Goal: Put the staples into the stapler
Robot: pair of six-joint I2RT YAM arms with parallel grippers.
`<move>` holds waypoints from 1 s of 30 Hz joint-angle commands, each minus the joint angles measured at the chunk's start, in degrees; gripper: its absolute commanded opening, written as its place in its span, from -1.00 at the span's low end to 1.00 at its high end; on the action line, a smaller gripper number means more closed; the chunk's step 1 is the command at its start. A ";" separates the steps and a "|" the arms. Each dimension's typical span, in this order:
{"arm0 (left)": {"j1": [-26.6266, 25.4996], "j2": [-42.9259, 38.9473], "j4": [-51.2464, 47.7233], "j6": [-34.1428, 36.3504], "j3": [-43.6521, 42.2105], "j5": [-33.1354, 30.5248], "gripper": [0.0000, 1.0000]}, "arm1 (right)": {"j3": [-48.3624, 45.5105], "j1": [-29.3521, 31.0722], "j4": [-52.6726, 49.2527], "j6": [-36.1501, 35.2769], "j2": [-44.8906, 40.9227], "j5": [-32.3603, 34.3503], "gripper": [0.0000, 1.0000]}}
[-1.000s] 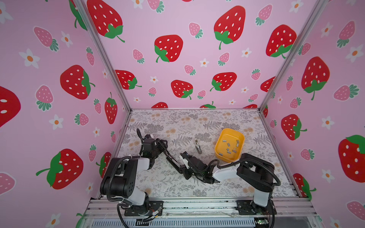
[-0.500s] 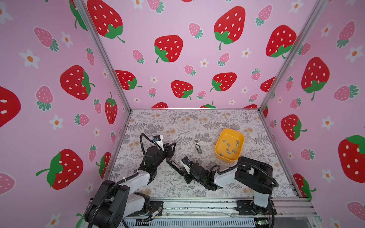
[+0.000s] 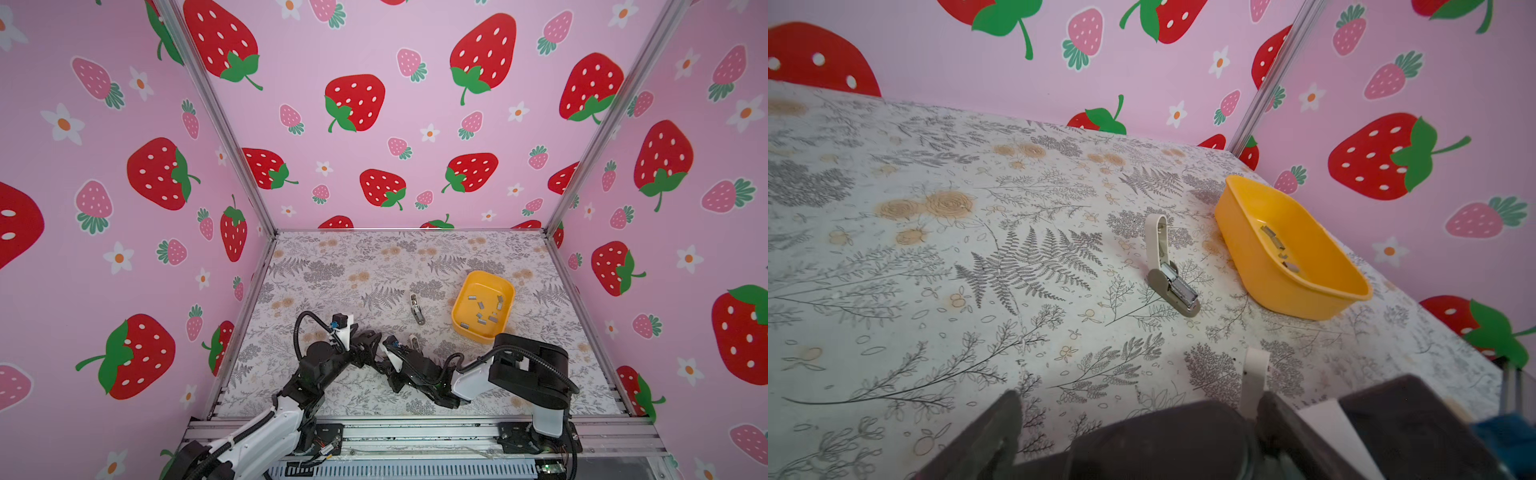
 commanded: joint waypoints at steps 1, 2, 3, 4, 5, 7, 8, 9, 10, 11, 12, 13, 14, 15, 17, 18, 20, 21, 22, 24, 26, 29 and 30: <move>-0.09 -8.00 -6.77 -0.01 0.11 -4.13 0.98 | -1.20 0.08 1.69 1.00 1.08 1.84 -1.00; -0.16 -10.83 -8.83 -0.38 0.28 -5.40 0.98 | -1.32 0.20 1.94 0.94 1.08 2.06 -1.00; -0.10 -12.99 -10.47 -0.63 0.41 -6.59 0.98 | -1.49 0.21 2.18 0.82 1.12 2.22 -0.99; -0.04 -15.32 -12.83 -1.24 0.68 -8.10 0.98 | -1.61 0.30 2.31 0.83 1.11 2.35 -0.93; 0.03 -17.34 -15.02 -1.82 1.19 -9.43 0.98 | -1.63 0.39 2.44 0.85 1.24 2.44 -0.85; 0.04 -19.96 -18.36 -2.77 2.13 -11.21 0.98 | -1.76 0.56 2.39 0.81 0.95 2.76 -0.75; 0.02 -20.57 -19.56 -3.28 2.54 -11.92 0.98 | -1.76 0.65 2.37 0.74 0.91 2.90 -0.68; 0.07 -20.59 -20.22 -3.82 2.70 -12.38 0.98 | -1.68 0.70 1.89 0.63 0.51 2.83 -0.61; 0.11 -20.11 -20.39 -4.18 2.88 -12.51 0.98 | -1.54 0.74 1.37 0.59 -0.09 3.07 -0.47; 0.05 -18.95 -20.20 -4.61 2.93 -12.58 0.98 | -1.59 0.87 0.51 0.45 -0.93 3.25 -0.33; 0.00 -17.90 -19.87 -4.99 2.90 -12.60 0.98 | -1.66 1.04 -0.16 0.20 -2.02 3.45 -0.24; 0.05 -15.95 -19.45 -5.11 3.11 -12.37 0.98 | -1.83 1.25 -1.08 -0.15 -3.44 4.14 -0.15; 0.02 -14.18 -18.76 -5.15 3.19 -12.02 0.98 | -1.93 1.56 -2.35 -0.58 -4.97 5.16 -0.08; 0.07 -12.78 -17.81 -5.11 3.11 -11.76 0.98 | -2.02 1.75 -3.52 -1.07 -6.31 5.92 -0.03; 0.02 -9.86 -15.43 -5.33 2.73 -11.39 0.98 | -2.48 1.97 -5.07 -1.58 -9.44 7.14 0.01; -0.06 -8.85 -14.51 -5.26 2.56 -11.46 0.98 | -2.68 1.97 -5.58 -1.85 -10.79 7.36 0.02; -0.09 -6.52 -12.80 -5.34 2.13 -11.70 0.98 | -2.89 1.97 -6.58 -2.76 -13.78 7.60 -0.05; -0.07 -5.63 -12.38 -5.36 2.15 -11.89 0.98 | -2.78 1.97 -6.95 -3.20 -14.86 7.69 -0.10; -0.11 -4.53 -11.73 -5.37 2.06 -11.86 0.98 | -2.53 1.97 -7.43 -3.94 -15.74 7.80 -0.12; -0.13 -2.13 -10.01 -5.75 1.76 -11.94 0.98 | -1.42 1.97 -8.44 -4.92 -16.33 7.87 -0.13; -0.13 0.59 -8.36 -5.94 1.82 -11.35 0.99 | 0.12 1.88 -8.50 -5.45 -14.60 8.55 -0.19; -0.23 3.62 -6.14 -6.42 1.56 -11.38 1.00 | 2.32 1.56 -8.17 -4.85 -9.71 8.79 -0.45; -0.35 4.19 -5.57 -6.59 1.45 -11.38 0.99 | 2.67 1.54 -7.65 -4.30 -8.12 8.49 -0.50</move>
